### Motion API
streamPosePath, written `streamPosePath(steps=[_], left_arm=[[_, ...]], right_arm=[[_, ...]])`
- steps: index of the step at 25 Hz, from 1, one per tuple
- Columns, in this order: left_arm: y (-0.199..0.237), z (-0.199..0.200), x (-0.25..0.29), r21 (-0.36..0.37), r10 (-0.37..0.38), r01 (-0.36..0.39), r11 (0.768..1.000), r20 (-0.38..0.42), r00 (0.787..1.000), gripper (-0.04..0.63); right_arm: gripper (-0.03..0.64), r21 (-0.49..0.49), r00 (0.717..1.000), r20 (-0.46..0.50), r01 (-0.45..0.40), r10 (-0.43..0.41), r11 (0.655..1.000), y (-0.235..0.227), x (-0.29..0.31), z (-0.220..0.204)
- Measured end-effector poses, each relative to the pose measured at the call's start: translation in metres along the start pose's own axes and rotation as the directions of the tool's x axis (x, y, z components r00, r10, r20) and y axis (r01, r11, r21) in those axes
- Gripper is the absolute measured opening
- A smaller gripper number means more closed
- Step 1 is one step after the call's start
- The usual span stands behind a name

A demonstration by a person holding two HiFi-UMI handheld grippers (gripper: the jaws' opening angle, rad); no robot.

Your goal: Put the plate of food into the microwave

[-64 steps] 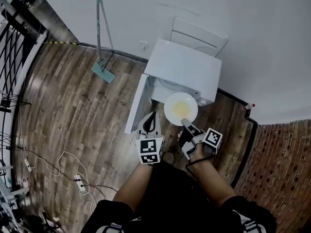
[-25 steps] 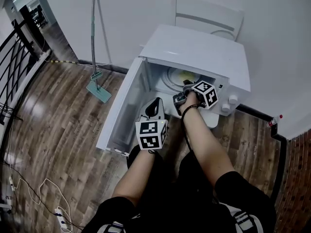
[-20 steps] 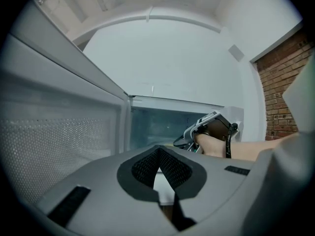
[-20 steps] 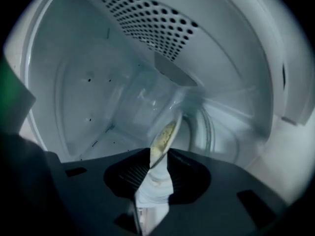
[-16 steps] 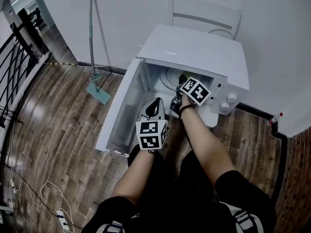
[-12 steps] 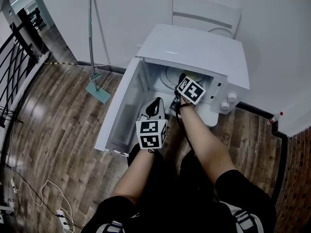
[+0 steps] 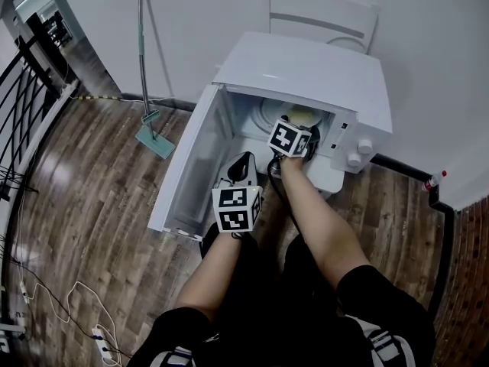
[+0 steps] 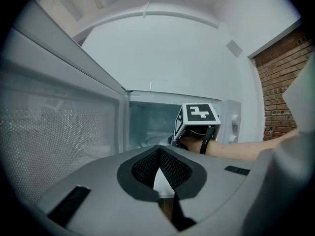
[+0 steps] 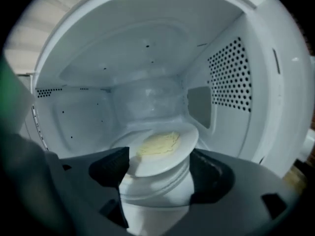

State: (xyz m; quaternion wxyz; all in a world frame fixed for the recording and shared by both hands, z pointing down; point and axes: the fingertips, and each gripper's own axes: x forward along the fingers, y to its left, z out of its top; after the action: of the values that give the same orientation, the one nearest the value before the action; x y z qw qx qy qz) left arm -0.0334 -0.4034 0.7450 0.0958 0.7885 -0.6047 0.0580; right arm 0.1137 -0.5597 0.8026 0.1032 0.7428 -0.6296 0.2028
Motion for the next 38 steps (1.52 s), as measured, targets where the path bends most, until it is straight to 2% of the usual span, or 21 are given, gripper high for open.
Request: streamPosePath(steps=[2, 5, 7, 9, 13, 16, 19, 21, 22, 23, 25, 28, 32, 36, 38], left_arm=[[0.001, -0.001, -0.002, -0.005, 0.003, -0.003, 1.0, 0.001, 1.0, -0.009], [0.003, -0.004, -0.003, -0.009, 0.005, -0.005, 1.0, -0.003, 1.0, -0.009], [0.004, -0.006, -0.004, -0.012, 0.005, -0.005, 1.0, -0.005, 1.0, -0.009], [0.007, -0.005, -0.004, -0.012, 0.007, -0.007, 1.0, -0.004, 1.0, -0.009], [0.011, -0.005, -0.002, -0.021, 0.009, -0.009, 1.0, -0.002, 1.0, -0.009], [0.009, -0.007, -0.001, -0.025, 0.001, -0.001, 1.0, -0.003, 1.0, -0.009], [0.008, -0.007, 0.0, -0.024, -0.004, 0.003, 1.0, -0.002, 1.0, -0.009], [0.008, -0.006, 0.001, -0.021, -0.005, 0.005, 1.0, 0.001, 1.0, -0.009], [0.008, -0.005, 0.002, -0.021, -0.005, 0.005, 1.0, 0.004, 1.0, -0.009], [0.009, -0.003, 0.003, -0.021, -0.005, 0.005, 1.0, 0.007, 1.0, -0.009], [0.011, 0.001, 0.006, -0.023, -0.004, 0.005, 1.0, 0.017, 1.0, -0.009], [0.012, 0.011, 0.012, -0.033, -0.009, 0.01, 0.999, 0.031, 0.999, -0.009], [0.001, 0.028, 0.022, -0.044, -0.044, 0.046, 0.998, 0.045, 0.998, -0.009], [-0.011, 0.051, 0.033, -0.058, -0.089, 0.092, 0.994, 0.056, 0.994, -0.009], [-0.016, 0.071, 0.031, -0.07, -0.097, 0.101, 0.992, 0.058, 0.994, -0.009]], right_arm=[[0.365, -0.049, 0.997, -0.056, -0.053, 0.05, 0.997, 0.012, 0.005, -0.003], [0.365, -0.122, 0.978, -0.164, -0.149, 0.128, 0.981, 0.034, 0.012, -0.01], [0.365, -0.138, 0.96, -0.22, -0.206, 0.173, 0.969, 0.045, 0.012, -0.012], [0.365, -0.135, 0.953, -0.242, -0.219, 0.182, 0.966, 0.047, 0.011, -0.012], [0.365, -0.122, 0.983, -0.156, -0.115, 0.095, 0.986, 0.031, 0.013, -0.002], [0.365, -0.126, 0.994, -0.09, -0.077, 0.066, 0.989, 0.023, 0.013, 0.004], [0.364, -0.106, 0.997, -0.019, -0.083, 0.081, 0.991, 0.019, 0.007, 0.013], [0.351, -0.063, 0.991, 0.028, -0.127, 0.129, 0.99, 0.018, -0.004, 0.016], [0.208, -0.046, 0.987, 0.054, -0.147, 0.15, 0.988, 0.016, -0.012, 0.017], [0.02, -0.041, 0.982, 0.084, -0.165, 0.168, 0.985, 0.015, -0.022, 0.019], [0.014, -0.058, 0.961, 0.148, -0.226, 0.233, 0.972, 0.016, -0.042, 0.022], [0.014, -0.091, 0.914, 0.231, -0.321, 0.333, 0.943, 0.02, -0.075, 0.026], [0.012, -0.123, 0.861, 0.299, -0.392, 0.411, 0.912, 0.018, -0.115, 0.035], [0.012, -0.113, 0.824, 0.339, -0.444, 0.454, 0.889, 0.016, -0.145, 0.058], [0.012, -0.095, 0.823, 0.333, -0.456, 0.46, 0.885, 0.017, -0.159, 0.075]])
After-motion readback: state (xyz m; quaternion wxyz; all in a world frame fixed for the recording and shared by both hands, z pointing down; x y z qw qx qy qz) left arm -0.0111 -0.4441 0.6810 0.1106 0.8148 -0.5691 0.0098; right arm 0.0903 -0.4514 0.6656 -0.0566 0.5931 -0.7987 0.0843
